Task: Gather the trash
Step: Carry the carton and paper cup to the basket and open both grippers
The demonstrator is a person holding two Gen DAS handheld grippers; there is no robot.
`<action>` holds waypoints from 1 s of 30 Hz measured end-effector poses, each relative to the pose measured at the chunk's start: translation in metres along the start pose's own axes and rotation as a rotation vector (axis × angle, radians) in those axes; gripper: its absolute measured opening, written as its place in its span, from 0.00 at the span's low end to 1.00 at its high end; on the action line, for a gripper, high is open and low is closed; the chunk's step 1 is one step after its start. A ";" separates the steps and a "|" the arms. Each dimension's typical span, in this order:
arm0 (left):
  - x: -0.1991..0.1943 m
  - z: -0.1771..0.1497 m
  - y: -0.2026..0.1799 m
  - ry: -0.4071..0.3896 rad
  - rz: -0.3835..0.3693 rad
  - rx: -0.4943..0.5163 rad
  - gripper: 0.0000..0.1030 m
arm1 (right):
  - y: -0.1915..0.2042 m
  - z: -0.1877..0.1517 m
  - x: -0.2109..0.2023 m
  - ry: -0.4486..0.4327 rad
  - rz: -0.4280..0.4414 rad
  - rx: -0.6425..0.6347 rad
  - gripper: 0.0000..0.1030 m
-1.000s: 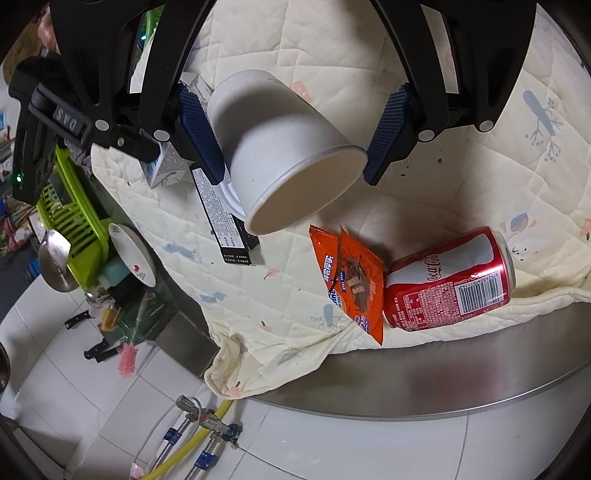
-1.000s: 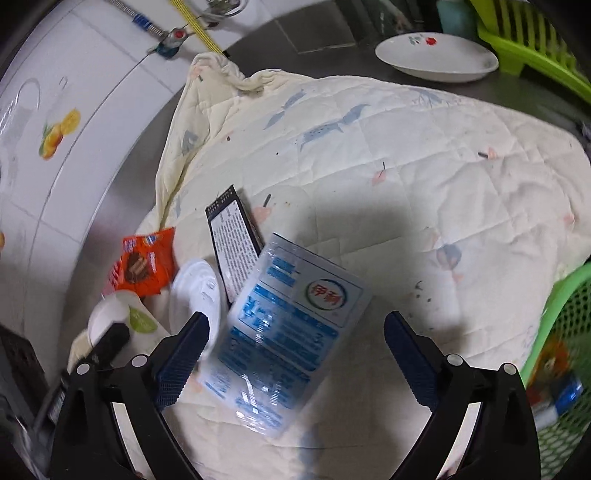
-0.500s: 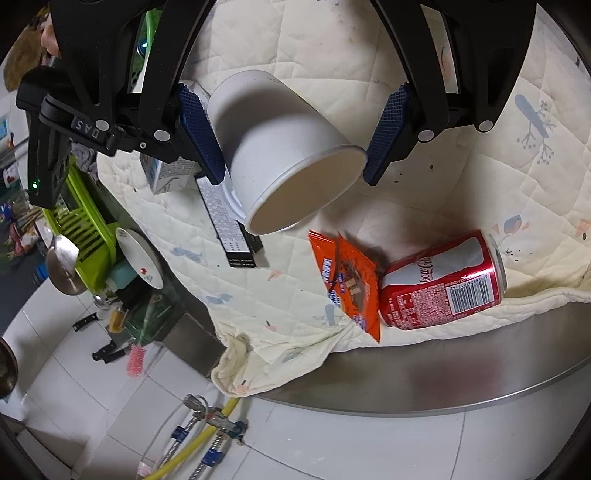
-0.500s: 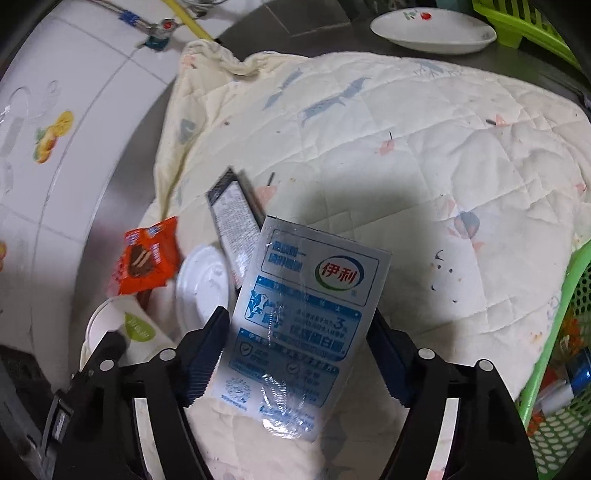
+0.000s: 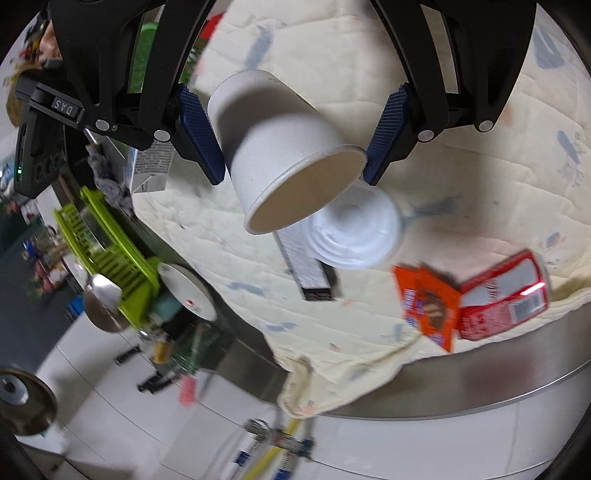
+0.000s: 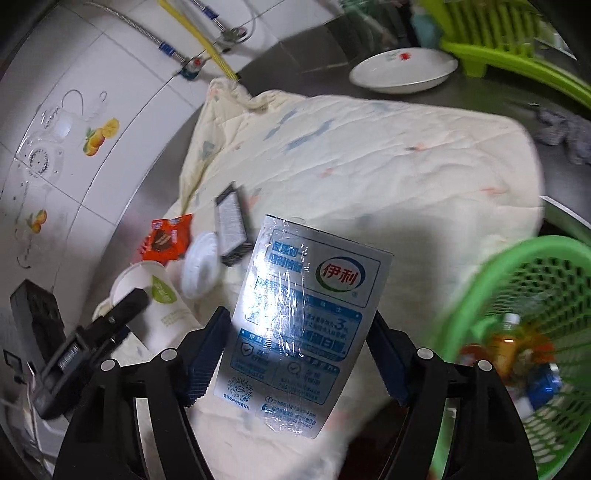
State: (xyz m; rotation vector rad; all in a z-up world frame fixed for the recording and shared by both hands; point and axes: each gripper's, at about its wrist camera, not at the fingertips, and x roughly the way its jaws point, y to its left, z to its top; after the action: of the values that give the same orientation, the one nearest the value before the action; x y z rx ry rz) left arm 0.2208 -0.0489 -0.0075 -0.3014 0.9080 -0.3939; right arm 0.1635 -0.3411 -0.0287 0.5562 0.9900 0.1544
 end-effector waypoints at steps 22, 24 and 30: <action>0.059 -0.062 -0.142 0.133 -0.127 0.204 0.73 | -0.194 -0.046 -0.026 -0.010 -0.351 0.093 0.70; 0.065 -0.066 -0.152 0.139 -0.127 0.223 0.73 | -0.201 -0.048 -0.027 -0.017 -0.352 0.100 0.71; 0.084 -0.080 -0.177 0.170 -0.141 0.278 0.73 | -0.211 -0.052 -0.035 -0.034 -0.333 0.121 0.76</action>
State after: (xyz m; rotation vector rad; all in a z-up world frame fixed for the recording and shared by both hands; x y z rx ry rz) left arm 0.1664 -0.2511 -0.0393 -0.0767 0.9873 -0.6765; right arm 0.0749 -0.5141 -0.1326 0.4948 1.0494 -0.2123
